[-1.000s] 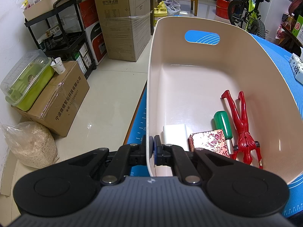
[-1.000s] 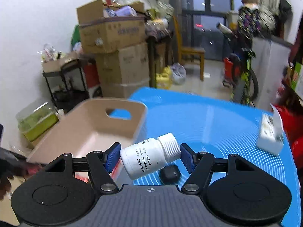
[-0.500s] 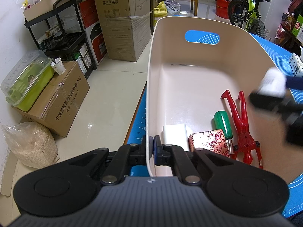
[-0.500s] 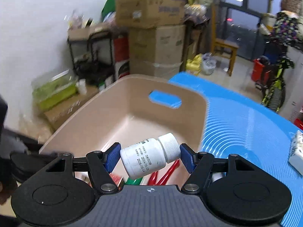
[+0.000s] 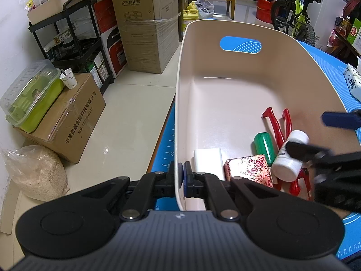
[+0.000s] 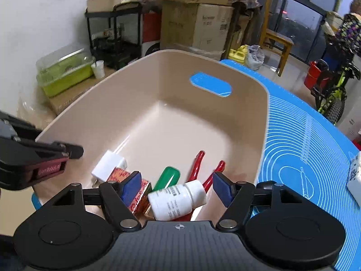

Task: Organize rigid objects
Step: 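Carry the white pill bottle into the basket and release it, then grasp the yellow plastic toy piece with the right tool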

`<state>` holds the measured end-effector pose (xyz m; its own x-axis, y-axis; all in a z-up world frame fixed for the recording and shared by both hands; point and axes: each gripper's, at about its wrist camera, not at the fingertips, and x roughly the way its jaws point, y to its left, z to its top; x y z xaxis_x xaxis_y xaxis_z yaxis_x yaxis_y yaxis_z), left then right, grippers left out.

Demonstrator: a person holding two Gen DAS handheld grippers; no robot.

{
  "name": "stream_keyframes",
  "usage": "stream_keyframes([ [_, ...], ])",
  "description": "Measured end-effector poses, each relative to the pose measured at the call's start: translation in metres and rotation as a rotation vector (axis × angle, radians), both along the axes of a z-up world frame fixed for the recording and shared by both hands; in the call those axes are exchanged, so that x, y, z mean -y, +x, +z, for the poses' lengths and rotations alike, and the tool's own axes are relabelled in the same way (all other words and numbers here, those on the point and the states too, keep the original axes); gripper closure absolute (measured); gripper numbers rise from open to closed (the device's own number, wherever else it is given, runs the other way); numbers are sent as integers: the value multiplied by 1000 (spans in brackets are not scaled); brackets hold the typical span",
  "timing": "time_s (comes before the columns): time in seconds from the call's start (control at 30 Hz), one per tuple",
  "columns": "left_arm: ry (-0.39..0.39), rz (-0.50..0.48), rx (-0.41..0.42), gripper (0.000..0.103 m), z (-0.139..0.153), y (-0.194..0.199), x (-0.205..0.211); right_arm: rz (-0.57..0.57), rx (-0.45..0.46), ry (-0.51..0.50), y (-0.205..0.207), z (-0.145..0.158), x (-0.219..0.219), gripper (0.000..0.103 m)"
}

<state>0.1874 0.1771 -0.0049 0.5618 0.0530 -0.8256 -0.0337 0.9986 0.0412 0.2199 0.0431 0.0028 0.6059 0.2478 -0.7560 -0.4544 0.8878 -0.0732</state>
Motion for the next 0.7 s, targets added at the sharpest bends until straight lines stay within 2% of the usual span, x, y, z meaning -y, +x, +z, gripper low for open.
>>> stream_keyframes([
  [0.27,-1,0,0,96,0,0,-1,-85,107,112,-19,40,46,24],
  [0.43,-8,1,0,96,0,0,-1,-153,177,99,-31,54,83,24],
  [0.57,-7,1,-1,96,1,0,-1,-237,175,72,-30,49,115,24],
  [0.7,-6,1,-1,96,1,0,1,-330,109,19,-24,26,141,24],
])
